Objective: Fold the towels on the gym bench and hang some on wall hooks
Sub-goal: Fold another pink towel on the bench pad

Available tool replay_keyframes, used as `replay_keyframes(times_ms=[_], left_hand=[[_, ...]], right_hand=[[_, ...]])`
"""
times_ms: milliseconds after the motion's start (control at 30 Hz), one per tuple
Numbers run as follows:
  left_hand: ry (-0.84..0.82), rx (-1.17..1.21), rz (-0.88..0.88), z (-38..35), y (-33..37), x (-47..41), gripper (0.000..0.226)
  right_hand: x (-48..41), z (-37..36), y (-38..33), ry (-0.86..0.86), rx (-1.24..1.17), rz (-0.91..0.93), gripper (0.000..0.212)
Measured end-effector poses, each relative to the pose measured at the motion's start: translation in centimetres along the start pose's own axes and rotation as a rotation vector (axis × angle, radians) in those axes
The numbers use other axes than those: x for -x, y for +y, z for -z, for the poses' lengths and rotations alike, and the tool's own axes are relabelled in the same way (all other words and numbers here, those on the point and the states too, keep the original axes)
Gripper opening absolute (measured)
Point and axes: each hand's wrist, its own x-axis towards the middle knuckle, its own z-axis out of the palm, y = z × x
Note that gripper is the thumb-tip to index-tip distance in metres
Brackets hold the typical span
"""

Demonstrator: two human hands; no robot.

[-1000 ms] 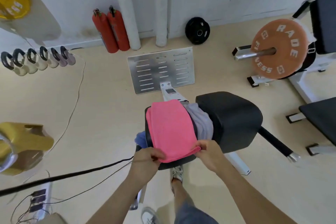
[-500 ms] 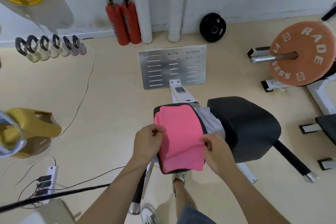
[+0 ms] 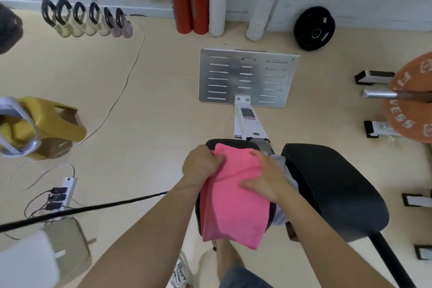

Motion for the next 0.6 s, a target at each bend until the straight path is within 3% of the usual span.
replay_keyframes(times_ms=[100, 167, 300, 500, 600], left_hand=[[0.032, 0.117, 0.056, 0.1, 0.2, -0.2, 0.024], [0.083, 0.084, 0.035, 0.3, 0.2, 0.2, 0.017], [0.179, 0.003, -0.013, -0.2, 0.2, 0.9, 0.018], [0.224, 0.047, 0.029, -0.5, -0.3, 0.5, 0.017], [0.232, -0.014, 0.018, -0.5, -0.4, 0.4, 0.016]], right_hand=[[-0.8, 0.9, 0.4, -0.026, -0.307, -0.089, 0.065], [-1.2, 1.3, 0.3, -0.014, -0.367, -0.128, 0.051], [-2.5, 1.7, 0.0, 0.002, -0.318, -0.133, 0.047], [-4.0, 1.4, -0.2, 0.001, -0.121, -0.127, 0.063], [-4.1, 0.9, -0.3, 0.038, 0.07, -0.129, 0.051]])
